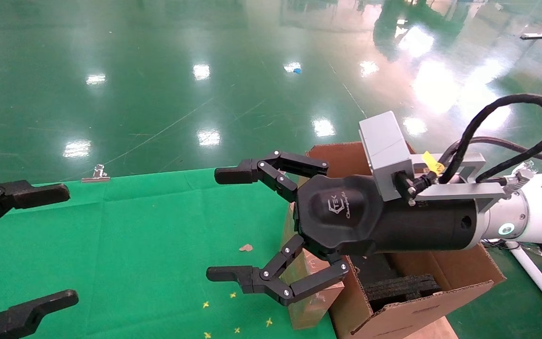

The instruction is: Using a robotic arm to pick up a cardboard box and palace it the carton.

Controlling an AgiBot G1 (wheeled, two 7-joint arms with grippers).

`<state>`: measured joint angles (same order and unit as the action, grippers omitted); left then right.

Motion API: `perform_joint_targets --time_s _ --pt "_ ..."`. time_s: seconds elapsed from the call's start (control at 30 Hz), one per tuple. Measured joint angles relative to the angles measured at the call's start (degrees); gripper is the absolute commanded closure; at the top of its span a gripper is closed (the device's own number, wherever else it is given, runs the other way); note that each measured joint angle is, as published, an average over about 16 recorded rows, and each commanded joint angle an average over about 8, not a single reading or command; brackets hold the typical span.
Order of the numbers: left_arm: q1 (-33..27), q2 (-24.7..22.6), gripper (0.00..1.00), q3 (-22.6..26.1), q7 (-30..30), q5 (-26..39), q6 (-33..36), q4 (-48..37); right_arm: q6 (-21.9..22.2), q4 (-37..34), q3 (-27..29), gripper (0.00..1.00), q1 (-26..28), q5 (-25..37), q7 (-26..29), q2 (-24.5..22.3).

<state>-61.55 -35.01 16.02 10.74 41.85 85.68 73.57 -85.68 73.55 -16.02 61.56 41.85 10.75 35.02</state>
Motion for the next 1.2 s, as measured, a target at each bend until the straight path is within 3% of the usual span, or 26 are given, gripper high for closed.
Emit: perform_joint_targets --time_s 0.4,0.6,0.87,1.2 --pt "-0.01 0.0 0.0 0.01 0.0 0.0 0.0 -0.01 -0.05 0.41 -0.27 0.0 0.17 0.56 0.05 -0.01" --pt "-0.02 0.0 0.0 0.02 -0.02 -0.01 0.01 -0.03 -0.29 1.68 -2.46 0.0 2.04 4.6 1.57 0.46" --pt "-0.04 0.0 0.0 0.06 -0.04 -0.03 0.01 -0.05 -2.04 3.46 -11.44 0.0 10.58 19.73 7.32 4.25" --pt "-0.05 0.02 0.0 0.11 -0.06 -0.06 0.0 -0.06 -4.59 3.82 -29.86 0.0 27.6 42.14 17.56 12.52"
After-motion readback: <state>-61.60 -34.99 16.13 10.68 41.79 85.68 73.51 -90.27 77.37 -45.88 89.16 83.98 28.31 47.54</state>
